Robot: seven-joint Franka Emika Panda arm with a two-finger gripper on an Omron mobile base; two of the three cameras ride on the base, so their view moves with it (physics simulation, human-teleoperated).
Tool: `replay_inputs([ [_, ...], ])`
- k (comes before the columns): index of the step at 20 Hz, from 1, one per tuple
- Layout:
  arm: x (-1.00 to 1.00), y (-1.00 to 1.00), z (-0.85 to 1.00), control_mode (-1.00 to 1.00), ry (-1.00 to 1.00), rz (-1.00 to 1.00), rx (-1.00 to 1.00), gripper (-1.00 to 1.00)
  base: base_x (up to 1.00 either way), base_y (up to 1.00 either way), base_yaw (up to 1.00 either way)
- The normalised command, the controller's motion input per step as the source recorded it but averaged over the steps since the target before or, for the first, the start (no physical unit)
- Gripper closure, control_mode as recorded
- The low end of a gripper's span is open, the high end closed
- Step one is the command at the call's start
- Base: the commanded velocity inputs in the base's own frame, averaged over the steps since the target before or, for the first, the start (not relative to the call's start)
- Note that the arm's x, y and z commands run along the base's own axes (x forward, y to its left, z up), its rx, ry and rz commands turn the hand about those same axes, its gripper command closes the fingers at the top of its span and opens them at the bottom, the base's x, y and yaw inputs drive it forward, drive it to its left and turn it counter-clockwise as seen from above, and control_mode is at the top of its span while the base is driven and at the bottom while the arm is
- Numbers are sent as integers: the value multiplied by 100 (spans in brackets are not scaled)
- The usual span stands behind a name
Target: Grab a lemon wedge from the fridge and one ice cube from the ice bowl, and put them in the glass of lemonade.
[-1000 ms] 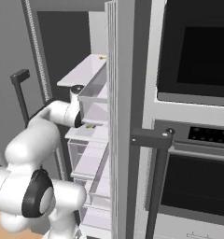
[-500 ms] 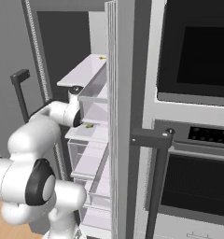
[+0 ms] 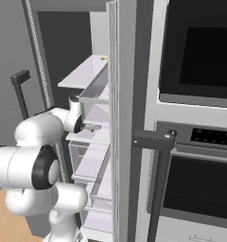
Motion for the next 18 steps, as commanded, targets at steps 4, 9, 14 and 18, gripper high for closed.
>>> replay_inputs([
  [4,28,0,0,-100,0,0,0,-100,0,0,0],
  [9,33,0,0,-100,0,0,0,-100,0,0,0],
  [14,32,0,0,-100,0,0,0,-100,0,0,0],
  [18,14,0,-10,-100,0,0,0,-100,0,0,0],
])
